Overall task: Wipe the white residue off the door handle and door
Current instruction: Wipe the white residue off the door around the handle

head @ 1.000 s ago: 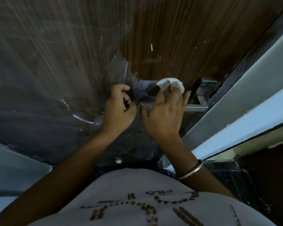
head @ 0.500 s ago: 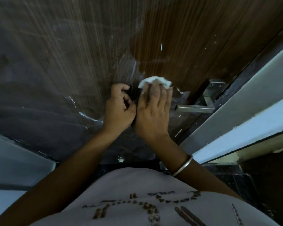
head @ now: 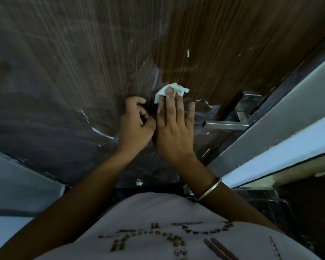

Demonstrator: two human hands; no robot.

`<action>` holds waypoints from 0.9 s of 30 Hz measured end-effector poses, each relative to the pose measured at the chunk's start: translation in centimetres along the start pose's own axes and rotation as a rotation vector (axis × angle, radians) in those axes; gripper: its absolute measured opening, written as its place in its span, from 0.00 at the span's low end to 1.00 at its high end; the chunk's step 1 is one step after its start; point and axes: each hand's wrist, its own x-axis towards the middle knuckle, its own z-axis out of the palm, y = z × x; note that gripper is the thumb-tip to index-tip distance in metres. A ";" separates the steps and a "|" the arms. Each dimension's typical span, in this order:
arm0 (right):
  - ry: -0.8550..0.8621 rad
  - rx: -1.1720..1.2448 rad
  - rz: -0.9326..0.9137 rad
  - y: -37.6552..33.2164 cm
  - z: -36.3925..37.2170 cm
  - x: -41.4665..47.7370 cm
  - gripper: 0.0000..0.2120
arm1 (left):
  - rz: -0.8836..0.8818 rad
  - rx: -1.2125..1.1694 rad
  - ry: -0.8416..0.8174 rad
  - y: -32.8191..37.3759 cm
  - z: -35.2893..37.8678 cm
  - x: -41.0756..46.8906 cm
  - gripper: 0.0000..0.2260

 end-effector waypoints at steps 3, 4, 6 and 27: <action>-0.031 -0.002 -0.005 0.1 0.3 -0.7 0.33 | 0.008 -0.005 -0.004 0.0 0.1 0.1 0.18; -0.051 0.015 0.010 0.1 0.4 -1.0 0.35 | 0.015 -0.007 -0.005 0.0 0.1 0.1 0.17; -0.106 0.081 0.067 0.0 0.4 -1.5 0.40 | 0.029 -0.007 0.004 0.0 0.2 0.1 0.17; -0.201 0.221 0.224 1.0 1.8 -2.9 0.49 | 0.025 0.040 -0.002 -0.5 0.8 0.0 0.16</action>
